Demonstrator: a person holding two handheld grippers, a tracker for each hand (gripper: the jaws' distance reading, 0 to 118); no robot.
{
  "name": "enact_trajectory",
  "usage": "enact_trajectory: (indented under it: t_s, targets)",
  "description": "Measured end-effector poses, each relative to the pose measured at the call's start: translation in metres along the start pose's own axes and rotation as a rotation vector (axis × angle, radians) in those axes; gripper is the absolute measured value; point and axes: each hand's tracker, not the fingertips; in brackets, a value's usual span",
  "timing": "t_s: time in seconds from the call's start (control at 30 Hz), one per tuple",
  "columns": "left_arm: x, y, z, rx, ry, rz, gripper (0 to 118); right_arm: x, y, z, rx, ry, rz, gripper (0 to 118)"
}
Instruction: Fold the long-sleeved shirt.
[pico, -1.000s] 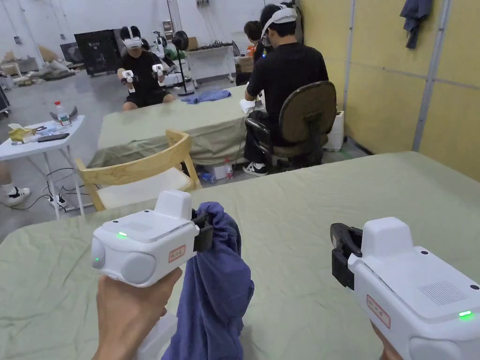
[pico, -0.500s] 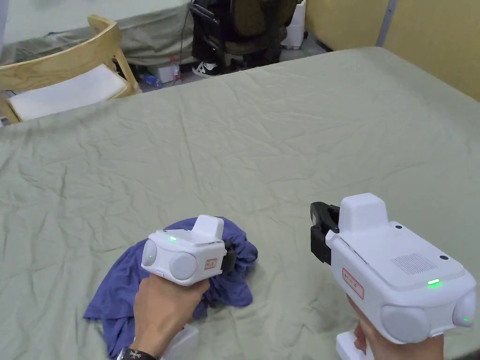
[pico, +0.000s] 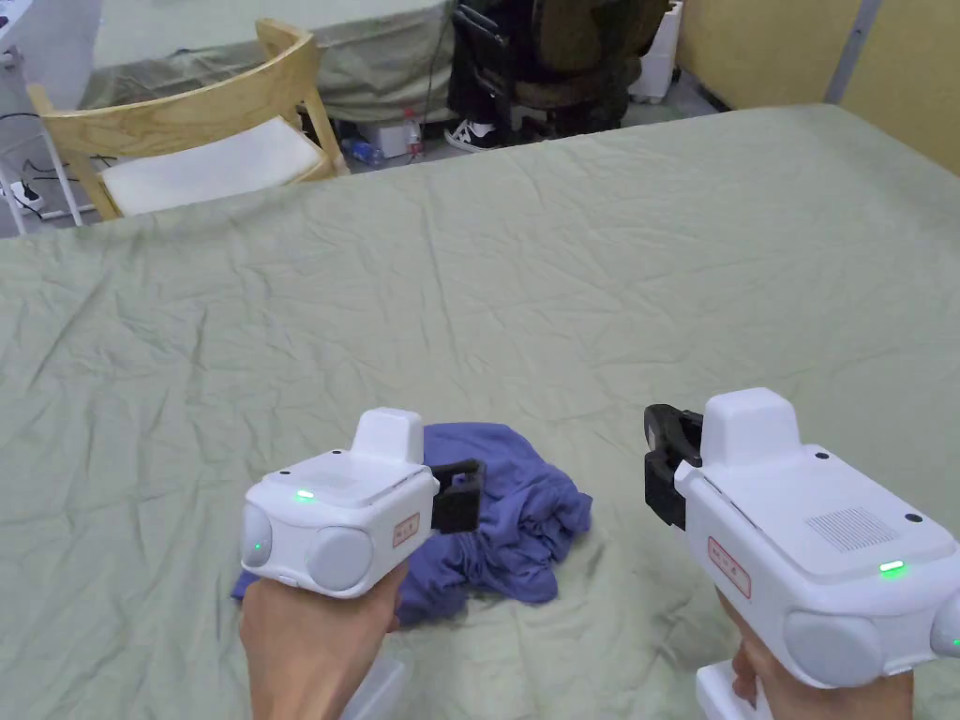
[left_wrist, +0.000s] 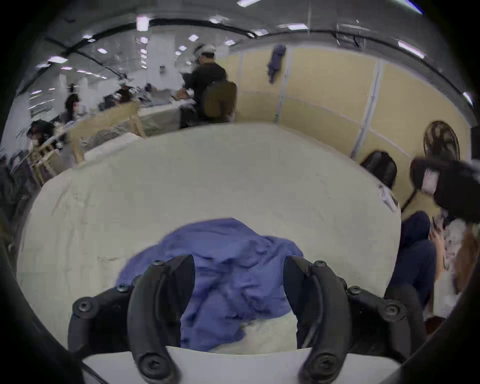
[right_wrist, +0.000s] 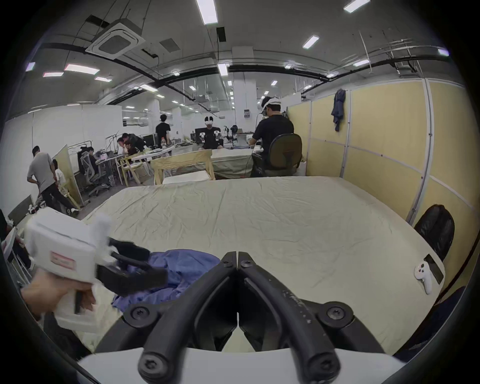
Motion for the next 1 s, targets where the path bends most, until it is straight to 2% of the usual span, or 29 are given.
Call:
enact_trajectory:
  t_s: [0.1, 0.3, 0.37, 0.43, 0.53, 0.6, 0.67, 0.7, 0.73, 1.0]
  targets:
    - [-0.023, -0.004, 0.05, 0.092, 0.113, 0.085, 74, -0.013, 0.006, 0.003, 0.026, 0.009, 0.012, 1]
    - [-0.06, -0.034, 0.128, 0.179, 0.311, 0.138, 74, -0.035, 0.018, 0.011, 0.057, 0.032, 0.039, 1]
    - [-0.068, -0.045, 0.15, 0.178, 0.318, 0.164, 66, -0.042, 0.021, 0.014, 0.069, 0.041, 0.048, 1]
    - [-0.073, -0.057, 0.166, 0.175, 0.328, 0.188, 49, -0.048, 0.022, 0.019, 0.081, 0.043, 0.052, 1]
    - [-0.078, -0.072, 0.178, 0.132, 0.353, 0.2, 43, -0.055, 0.024, 0.022, 0.088, 0.059, 0.05, 1]
    - [-0.08, -0.082, 0.183, 0.124, 0.347, 0.208, 33, -0.06, 0.024, 0.023, 0.09, 0.063, 0.059, 1]
    - [-0.081, -0.09, 0.185, 0.121, 0.328, 0.221, 8, -0.064, 0.024, 0.024, 0.089, 0.07, 0.063, 1]
    - [-0.08, -0.092, 0.185, 0.121, 0.332, 0.22, 3, -0.066, 0.023, 0.024, 0.088, 0.073, 0.064, 1]
    - [-0.08, -0.093, 0.185, 0.11, 0.332, 0.214, 0, -0.068, 0.023, 0.024, 0.086, 0.075, 0.065, 1]
    - [-0.088, -0.09, 0.172, 0.021, 0.293, 0.218, 0, -0.068, 0.016, 0.015, 0.057, 0.077, 0.059, 1]
